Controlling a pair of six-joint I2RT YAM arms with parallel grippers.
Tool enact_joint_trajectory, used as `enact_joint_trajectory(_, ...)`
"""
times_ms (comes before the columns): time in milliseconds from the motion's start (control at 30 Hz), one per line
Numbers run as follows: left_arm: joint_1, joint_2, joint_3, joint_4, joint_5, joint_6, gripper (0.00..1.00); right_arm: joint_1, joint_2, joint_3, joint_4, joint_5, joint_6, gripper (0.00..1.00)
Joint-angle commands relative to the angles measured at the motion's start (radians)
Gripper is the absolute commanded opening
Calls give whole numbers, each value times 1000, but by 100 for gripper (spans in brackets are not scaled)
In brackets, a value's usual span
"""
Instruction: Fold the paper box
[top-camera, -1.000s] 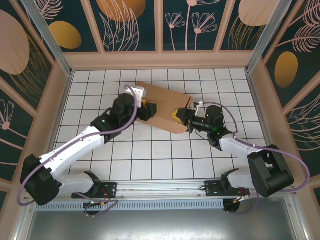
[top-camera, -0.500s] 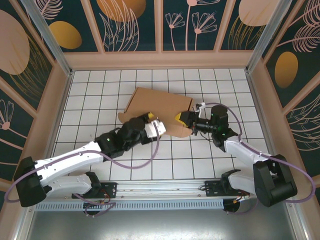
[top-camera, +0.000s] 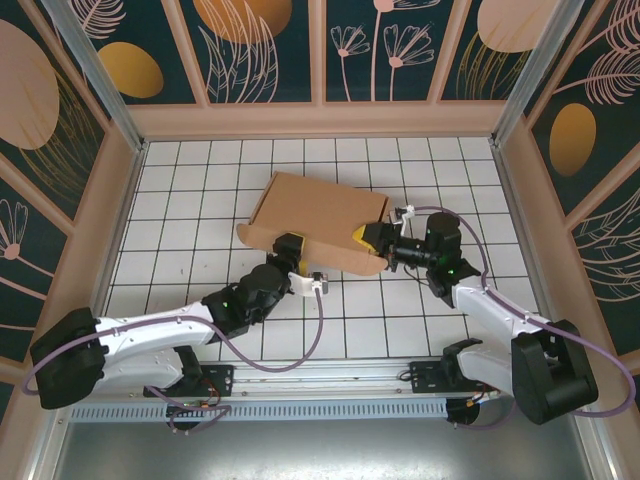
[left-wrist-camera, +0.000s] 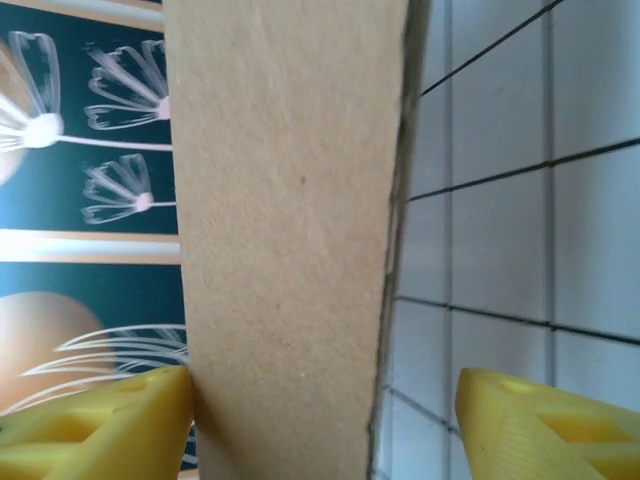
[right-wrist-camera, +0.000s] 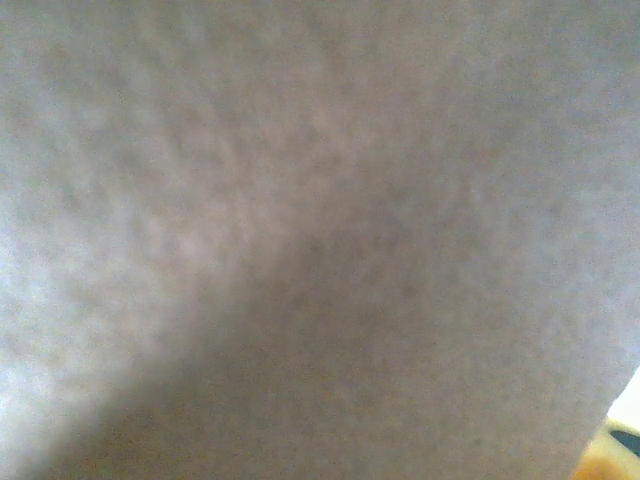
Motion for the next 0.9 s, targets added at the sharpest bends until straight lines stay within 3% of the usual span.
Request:
enact_joint_trajectory(0, 6, 46, -43, 302, -116, 198, 65, 1, -28, -4, 101, -58, 28, 38)
enact_joint_trajectory(200, 6, 109, -21, 494, -164, 297, 56, 10, -18, -23, 173, -68, 83, 39)
enact_joint_trajectory(333, 6, 133, 3, 479, -158, 305, 53, 22, -18, -2, 141, -78, 60, 41)
enact_joint_trajectory(567, 5, 102, 21, 423, -170, 280, 35, 21, -26, -10, 126, -74, 50, 46)
enact_joint_trajectory(733, 6, 50, 45, 287, -188, 218, 36, 10, -49, 18, 42, -50, -25, 66)
enact_joint_trajectory(867, 6, 8, 73, 168, -195, 131, 37, -32, -84, 43, -59, -9, -89, 77)
